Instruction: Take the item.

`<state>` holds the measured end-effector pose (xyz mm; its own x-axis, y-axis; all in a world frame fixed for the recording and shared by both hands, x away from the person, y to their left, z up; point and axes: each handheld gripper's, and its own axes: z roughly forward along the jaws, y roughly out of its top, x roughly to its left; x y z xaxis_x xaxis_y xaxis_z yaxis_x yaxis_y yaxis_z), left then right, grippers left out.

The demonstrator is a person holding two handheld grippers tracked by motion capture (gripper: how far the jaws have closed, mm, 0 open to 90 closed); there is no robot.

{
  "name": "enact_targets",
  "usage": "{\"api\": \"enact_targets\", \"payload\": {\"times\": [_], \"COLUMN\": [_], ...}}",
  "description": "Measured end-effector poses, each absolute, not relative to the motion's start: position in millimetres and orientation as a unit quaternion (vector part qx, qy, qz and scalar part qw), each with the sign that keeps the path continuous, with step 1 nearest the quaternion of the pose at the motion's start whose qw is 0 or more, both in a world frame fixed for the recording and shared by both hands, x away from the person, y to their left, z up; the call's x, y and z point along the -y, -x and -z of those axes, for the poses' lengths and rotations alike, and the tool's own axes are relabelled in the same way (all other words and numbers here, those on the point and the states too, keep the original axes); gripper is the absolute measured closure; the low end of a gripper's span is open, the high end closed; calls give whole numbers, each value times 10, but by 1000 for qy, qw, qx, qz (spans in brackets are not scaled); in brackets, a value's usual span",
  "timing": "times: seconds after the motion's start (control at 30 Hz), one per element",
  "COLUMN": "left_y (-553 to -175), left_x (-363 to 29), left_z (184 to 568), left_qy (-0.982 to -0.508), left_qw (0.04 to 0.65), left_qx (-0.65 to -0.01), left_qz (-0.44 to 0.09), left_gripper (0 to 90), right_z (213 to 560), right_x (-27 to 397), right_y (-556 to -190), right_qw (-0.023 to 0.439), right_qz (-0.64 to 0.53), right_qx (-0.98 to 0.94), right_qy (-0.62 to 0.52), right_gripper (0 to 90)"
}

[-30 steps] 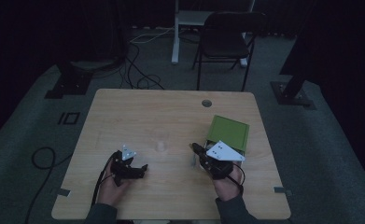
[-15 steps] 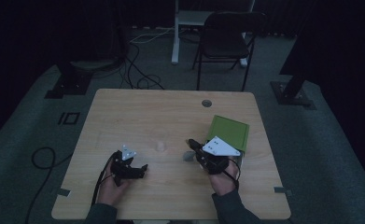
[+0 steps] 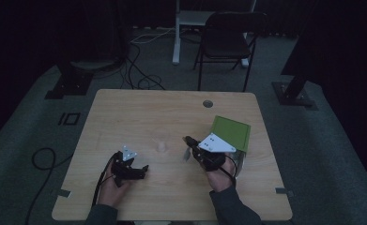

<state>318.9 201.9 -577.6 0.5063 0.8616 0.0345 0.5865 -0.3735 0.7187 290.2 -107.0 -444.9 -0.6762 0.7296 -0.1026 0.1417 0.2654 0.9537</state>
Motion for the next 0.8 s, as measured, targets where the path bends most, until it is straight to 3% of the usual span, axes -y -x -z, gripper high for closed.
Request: {"api": "enact_targets", "payload": {"times": [0.8], "left_y": [-3190], "left_x": [-2021], "left_z": [5775], "left_qy": [-803], "left_qw": [330], "left_qx": [-450], "left_qz": [-208], "left_gripper": [108], "right_z": [4389], "right_x": [832], "right_y": [-3091], "right_qw": [267], "right_qz": [-537], "right_qx": [-748], "right_qy": [-285], "right_gripper": [900]}}
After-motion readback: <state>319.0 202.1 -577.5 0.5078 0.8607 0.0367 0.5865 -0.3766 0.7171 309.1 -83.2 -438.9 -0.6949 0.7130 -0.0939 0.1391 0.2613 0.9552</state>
